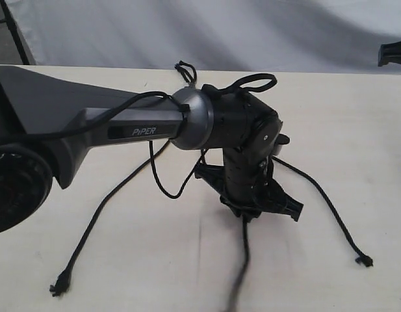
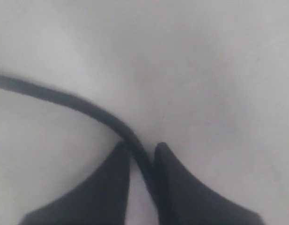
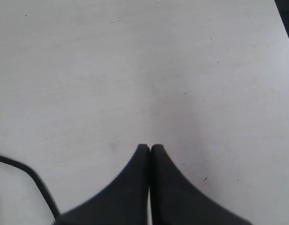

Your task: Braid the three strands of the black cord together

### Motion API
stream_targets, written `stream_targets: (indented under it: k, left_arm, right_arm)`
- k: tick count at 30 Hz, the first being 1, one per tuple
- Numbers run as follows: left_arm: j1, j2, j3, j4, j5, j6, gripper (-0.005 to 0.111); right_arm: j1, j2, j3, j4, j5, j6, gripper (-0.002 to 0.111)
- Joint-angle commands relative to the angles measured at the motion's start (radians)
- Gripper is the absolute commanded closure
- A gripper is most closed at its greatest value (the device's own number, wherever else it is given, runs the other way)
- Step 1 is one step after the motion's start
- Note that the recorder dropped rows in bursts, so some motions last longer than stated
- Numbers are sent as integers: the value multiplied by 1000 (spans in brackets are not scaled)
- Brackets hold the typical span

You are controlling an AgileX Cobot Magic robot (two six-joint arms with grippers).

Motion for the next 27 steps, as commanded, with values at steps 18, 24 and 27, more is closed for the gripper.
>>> stream_targets:
  k: [18,24,27]
  left_arm:
    - [200,-313,213,703,314,-123,107]
    - [399,-311,534,646,-13,-188,107]
    - [412,-311,645,613,-156,-186,107]
  right_arm:
    - [-2,1,2,-6,-27,-9,108]
    - [-2,1,2,-6,-32,-9,108]
    - [-2,1,2,-6,-42,-9,108]
